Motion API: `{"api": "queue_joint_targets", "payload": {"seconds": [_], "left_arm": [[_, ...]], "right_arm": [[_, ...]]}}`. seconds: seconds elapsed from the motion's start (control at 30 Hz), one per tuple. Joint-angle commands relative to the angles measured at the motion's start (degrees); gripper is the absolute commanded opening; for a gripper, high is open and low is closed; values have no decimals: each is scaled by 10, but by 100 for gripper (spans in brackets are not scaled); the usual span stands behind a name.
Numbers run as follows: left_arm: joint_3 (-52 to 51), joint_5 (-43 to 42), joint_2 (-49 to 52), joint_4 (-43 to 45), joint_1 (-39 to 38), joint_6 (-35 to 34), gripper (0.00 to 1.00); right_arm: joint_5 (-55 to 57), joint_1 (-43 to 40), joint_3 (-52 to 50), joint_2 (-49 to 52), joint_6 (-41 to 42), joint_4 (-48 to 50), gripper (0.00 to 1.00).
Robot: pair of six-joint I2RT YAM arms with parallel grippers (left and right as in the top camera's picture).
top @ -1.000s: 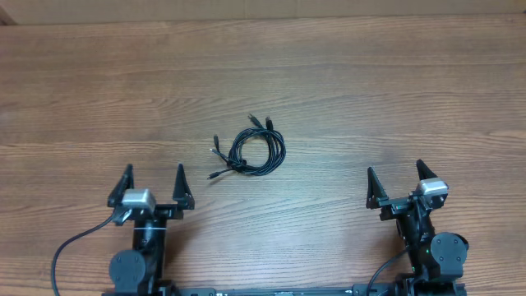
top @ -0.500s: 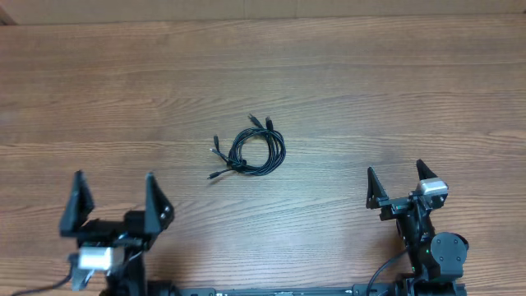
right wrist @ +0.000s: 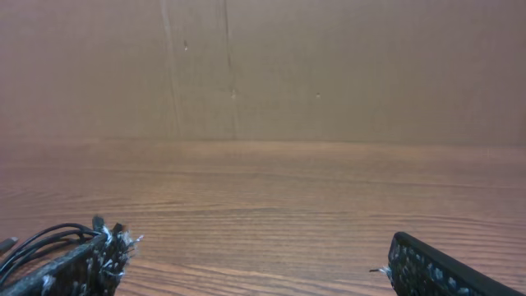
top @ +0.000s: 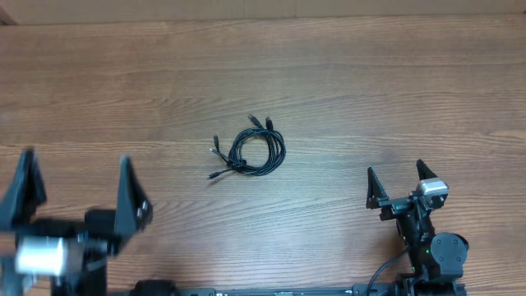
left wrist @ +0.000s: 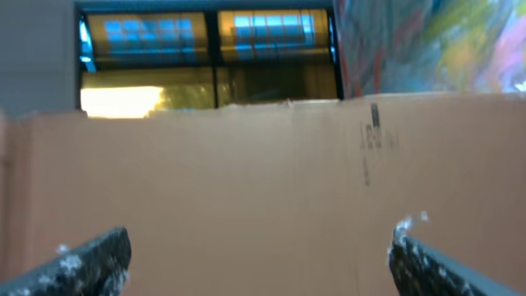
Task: Untangle cables
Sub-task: 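Raise the left gripper and move it over the black cable bundle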
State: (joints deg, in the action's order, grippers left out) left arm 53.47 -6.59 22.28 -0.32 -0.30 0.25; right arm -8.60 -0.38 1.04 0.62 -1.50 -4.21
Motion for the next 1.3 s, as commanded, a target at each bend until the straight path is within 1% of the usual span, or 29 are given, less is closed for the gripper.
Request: {"api": "queue_joint_targets", "payload": {"seconds": [0.0, 0.17, 0.33, 0.43, 0.57, 0.63, 0.77, 0.83, 1.0, 1.03, 1.17, 1.27], "left_arm": [[117, -51, 112, -91, -2, 16, 100], [275, -117, 263, -267, -2, 39, 100], [395, -130, 395, -426, -2, 70, 100], [428, -130, 461, -494, -2, 71, 100], [430, -130, 521, -555, -2, 70, 100], [430, -130, 564, -603, -2, 70, 100], [430, -130, 618, -645, -2, 56, 100], [430, -130, 642, -653, -2, 45, 100], [430, -130, 703, -655, -2, 44, 100], [430, -130, 713, -657, -2, 37, 100], [430, -130, 753, -672, -2, -36, 100], [430, -134, 781, -680, -2, -45, 100]], "right_arm": [[0, -3, -6, -4, -1, 2, 100], [0, -3, -6, -4, -1, 2, 100], [0, -3, -6, -4, -1, 2, 100], [0, -3, -6, -4, -1, 2, 100], [0, -3, -6, -4, -1, 2, 100], [0, -3, -6, -4, -1, 2, 100], [0, -3, -6, -4, -1, 2, 100], [0, -3, -6, -4, -1, 2, 100], [0, -3, -6, -4, -1, 2, 100], [0, -3, -6, -4, -1, 2, 100], [0, -3, -6, -4, -1, 2, 100], [0, -3, -6, -4, -1, 2, 100]]}}
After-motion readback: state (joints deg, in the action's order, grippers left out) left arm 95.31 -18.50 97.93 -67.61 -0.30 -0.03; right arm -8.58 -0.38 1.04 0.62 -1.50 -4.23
